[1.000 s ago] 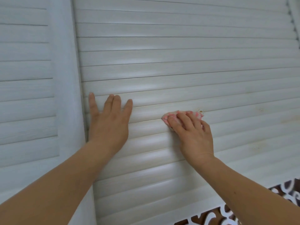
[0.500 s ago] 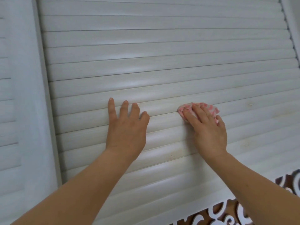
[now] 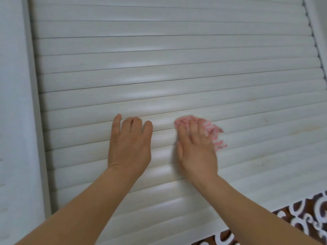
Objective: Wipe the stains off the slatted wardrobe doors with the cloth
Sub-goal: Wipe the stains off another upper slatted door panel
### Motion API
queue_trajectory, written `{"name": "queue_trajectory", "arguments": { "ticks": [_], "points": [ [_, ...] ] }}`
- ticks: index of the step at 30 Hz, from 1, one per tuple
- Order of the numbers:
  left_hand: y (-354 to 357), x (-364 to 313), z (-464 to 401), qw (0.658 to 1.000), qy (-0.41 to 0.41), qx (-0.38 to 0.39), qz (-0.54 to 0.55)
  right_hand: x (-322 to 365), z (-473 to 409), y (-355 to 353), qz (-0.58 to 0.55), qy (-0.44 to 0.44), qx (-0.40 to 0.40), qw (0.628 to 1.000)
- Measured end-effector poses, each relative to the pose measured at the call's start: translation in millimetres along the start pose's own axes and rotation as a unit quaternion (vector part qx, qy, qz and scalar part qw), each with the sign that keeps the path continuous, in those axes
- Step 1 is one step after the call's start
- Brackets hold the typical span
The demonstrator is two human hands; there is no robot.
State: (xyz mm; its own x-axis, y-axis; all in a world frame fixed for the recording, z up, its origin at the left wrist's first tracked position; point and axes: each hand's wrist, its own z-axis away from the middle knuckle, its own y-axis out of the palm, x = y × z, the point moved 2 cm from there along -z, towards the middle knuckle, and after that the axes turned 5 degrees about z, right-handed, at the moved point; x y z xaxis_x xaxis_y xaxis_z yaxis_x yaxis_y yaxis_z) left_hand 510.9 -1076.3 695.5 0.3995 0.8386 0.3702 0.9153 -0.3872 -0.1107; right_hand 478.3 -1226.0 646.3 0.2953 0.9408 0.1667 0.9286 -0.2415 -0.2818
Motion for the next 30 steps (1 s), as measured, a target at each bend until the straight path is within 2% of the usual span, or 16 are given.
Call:
{"name": "queue_trajectory", "arguments": {
  "ticks": [3, 5, 8, 13, 15, 19, 25, 27, 30],
  "points": [
    [-1, -1, 0, 1.0, 0.001, 0.003, -0.006, 13, -1, -2, 0.006, -0.102, -0.016, 0.995],
    [-2, 0, 0, 1.0, 0.005, 0.005, -0.011, 0, -13, -3, 0.018, -0.112, -0.011, 0.994],
    [-4, 2, 0, 1.0, 0.009, 0.01, -0.009, -34, -35, -8, 0.003, -0.053, 0.02, 0.998],
    [-6, 6, -1, 1.0, 0.01, 0.005, 0.002, -72, -65, -20, -0.06, 0.108, 0.067, 0.99],
    [-5, 7, 0, 1.0, 0.004, -0.002, 0.006, -60, -67, -20, -0.081, 0.115, 0.065, 0.988],
    [-1, 7, 5, 1.0, -0.016, -0.004, 0.015, -31, -37, -6, -0.034, -0.069, -0.005, 0.997],
    [10, 3, 27, 0.999, -0.023, 0.032, 0.028, -42, 31, 12, -0.015, -0.225, -0.027, 0.974],
    [12, 5, 35, 0.999, -0.004, 0.035, 0.025, -49, 43, 13, 0.003, -0.25, -0.019, 0.968],
    [15, 8, 44, 0.999, 0.023, 0.035, 0.019, -48, 52, 15, 0.011, -0.234, -0.018, 0.972]
  ]
}}
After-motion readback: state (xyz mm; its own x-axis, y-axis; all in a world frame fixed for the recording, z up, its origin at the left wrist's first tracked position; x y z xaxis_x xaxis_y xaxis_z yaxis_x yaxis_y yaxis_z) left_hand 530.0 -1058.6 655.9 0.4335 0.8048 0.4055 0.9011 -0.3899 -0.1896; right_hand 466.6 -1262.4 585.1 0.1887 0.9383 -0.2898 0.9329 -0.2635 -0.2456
